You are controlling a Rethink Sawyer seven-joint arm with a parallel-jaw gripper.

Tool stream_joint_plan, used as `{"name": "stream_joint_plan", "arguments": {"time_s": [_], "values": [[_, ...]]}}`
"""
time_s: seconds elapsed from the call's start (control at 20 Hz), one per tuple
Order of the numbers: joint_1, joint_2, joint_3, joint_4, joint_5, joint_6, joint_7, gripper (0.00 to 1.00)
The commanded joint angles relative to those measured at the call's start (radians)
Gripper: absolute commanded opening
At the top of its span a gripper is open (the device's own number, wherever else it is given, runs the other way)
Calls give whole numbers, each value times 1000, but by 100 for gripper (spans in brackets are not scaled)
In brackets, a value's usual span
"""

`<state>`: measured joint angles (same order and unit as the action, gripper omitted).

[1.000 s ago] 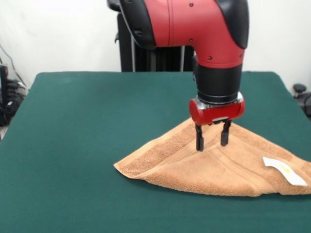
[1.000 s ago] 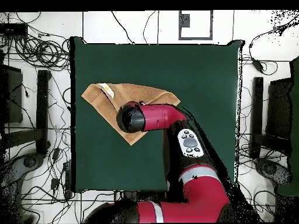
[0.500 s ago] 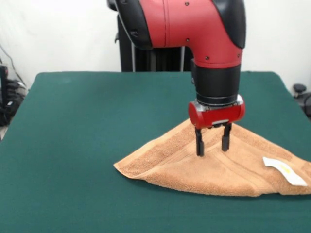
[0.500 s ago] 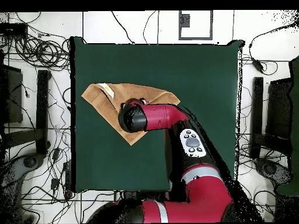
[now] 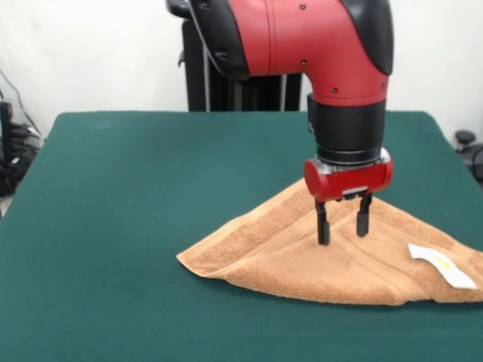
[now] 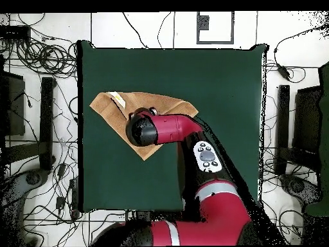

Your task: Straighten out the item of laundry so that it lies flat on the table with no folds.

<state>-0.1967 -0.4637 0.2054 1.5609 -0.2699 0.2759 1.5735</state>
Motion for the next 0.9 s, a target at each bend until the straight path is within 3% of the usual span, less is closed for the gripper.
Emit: {"name": "stream_joint_plan", "arguments": {"time_s": [0.05,0.9], "values": [[44,57,87,22,39,20,136,100],[61,78,54,41,42,124,114,100]]}}
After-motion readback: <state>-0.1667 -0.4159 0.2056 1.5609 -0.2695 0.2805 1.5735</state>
